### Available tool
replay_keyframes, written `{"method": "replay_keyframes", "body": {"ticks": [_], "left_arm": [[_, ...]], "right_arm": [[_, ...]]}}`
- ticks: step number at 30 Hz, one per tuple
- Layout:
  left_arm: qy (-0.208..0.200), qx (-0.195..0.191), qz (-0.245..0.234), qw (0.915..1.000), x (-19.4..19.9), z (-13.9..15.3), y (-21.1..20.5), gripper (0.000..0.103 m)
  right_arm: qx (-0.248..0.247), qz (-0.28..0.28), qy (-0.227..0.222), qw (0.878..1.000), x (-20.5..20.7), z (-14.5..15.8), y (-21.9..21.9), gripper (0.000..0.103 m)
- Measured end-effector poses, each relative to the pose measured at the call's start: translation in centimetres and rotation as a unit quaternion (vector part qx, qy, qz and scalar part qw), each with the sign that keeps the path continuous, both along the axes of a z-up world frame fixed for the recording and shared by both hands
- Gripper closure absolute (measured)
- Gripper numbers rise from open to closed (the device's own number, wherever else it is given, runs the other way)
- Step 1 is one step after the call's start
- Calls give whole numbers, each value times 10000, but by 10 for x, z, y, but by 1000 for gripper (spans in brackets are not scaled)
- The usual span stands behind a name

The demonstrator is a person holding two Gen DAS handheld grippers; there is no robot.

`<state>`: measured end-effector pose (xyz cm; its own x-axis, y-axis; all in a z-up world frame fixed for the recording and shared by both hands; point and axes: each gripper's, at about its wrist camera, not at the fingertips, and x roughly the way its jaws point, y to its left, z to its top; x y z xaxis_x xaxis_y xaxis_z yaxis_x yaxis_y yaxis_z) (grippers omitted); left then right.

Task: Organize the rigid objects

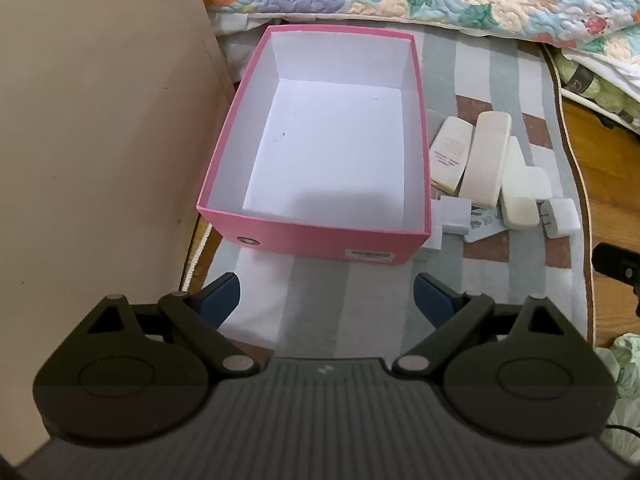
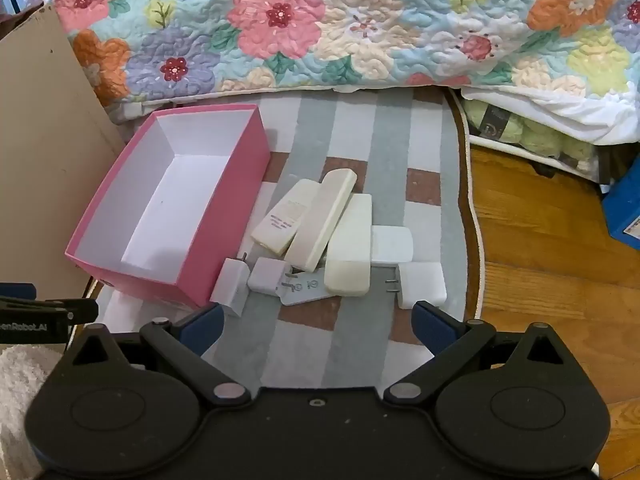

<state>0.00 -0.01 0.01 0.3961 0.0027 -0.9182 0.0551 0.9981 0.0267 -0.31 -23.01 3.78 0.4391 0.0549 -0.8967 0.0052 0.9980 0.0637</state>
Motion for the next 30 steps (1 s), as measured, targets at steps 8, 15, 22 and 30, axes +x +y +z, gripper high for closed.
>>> {"method": "replay_keyframes", "body": {"ticks": [8, 15, 22, 30], "left_arm": [[-6, -47, -69, 10000, 2, -3, -2, 9], [50, 26, -102, 9999, 5, 0, -2, 9], [1, 82, -42, 10000, 1, 0, -2, 9], [-14, 151, 50, 9999, -4, -1, -1, 9]], "right_arm": [[66, 22, 18, 10000, 1, 0, 0, 1], [-167, 43, -57, 9998, -1, 4, 2, 1], [-459, 264, -162, 9985, 6, 3, 11, 1], [-410, 344, -192, 9984, 5, 2, 12, 1]]}}
